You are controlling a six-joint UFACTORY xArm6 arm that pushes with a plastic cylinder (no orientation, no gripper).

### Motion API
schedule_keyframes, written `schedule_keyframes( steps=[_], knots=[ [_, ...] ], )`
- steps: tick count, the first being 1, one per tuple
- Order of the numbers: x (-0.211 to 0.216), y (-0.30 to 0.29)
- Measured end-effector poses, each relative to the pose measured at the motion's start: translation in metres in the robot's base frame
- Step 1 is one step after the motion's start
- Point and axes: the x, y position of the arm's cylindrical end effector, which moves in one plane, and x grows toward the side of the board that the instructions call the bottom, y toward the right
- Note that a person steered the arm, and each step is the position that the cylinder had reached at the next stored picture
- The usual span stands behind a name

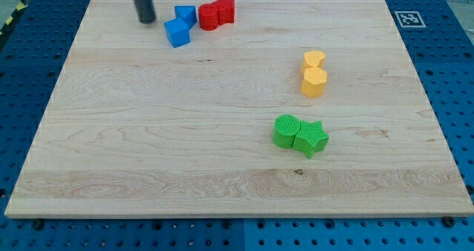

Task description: Make a group of blocks out of blue and red blocks

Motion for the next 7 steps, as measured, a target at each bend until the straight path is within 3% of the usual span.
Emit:
schedule_keyframes(
  steps=[1, 2, 5, 7],
  knots=[
    [-0.041, -0.005],
    [-0.040, 0.013],
    [-0.039, 0.165],
    [-0.017, 0.184]
  ],
)
